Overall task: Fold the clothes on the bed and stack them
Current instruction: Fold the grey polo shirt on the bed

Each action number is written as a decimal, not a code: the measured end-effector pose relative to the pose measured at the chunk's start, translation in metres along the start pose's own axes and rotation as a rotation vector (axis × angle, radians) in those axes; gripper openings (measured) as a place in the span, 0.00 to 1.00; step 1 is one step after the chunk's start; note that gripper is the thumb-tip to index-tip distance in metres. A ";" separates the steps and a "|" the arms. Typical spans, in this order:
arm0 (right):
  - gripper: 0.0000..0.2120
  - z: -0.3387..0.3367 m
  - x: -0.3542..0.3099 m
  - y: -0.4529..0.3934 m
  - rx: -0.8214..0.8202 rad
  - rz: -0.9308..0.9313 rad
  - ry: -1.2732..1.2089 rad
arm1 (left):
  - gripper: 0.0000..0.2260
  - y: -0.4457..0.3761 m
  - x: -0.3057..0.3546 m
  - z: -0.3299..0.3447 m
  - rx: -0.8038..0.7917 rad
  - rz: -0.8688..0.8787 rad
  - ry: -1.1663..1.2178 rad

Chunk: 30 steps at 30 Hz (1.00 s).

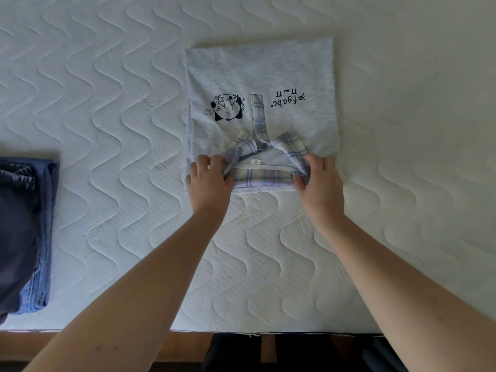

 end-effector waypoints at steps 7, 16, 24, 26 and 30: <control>0.10 0.012 -0.010 -0.003 -0.058 -0.114 0.248 | 0.07 0.004 0.013 -0.004 0.060 0.243 0.075; 0.16 0.009 -0.010 0.004 0.015 -0.133 0.252 | 0.16 0.018 0.002 -0.001 0.178 0.320 -0.055; 0.21 0.024 -0.036 -0.021 -0.114 -0.247 0.199 | 0.10 -0.017 0.061 0.021 0.033 0.343 -0.217; 0.22 0.031 -0.038 -0.028 -0.171 -0.255 0.206 | 0.10 -0.020 0.064 0.030 0.004 0.389 -0.272; 0.20 0.043 -0.037 -0.040 -0.190 -0.259 0.187 | 0.06 -0.018 0.062 0.027 0.083 0.468 -0.213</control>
Point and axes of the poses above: each hand's wrist, its own y-axis away from the middle knuckle, its own z-axis out of the palm, x = y × z, the point moved 7 cm from there along -y, towards the middle knuckle, and after that the axes turned 11 degrees about -z, right-handed, at the moved point
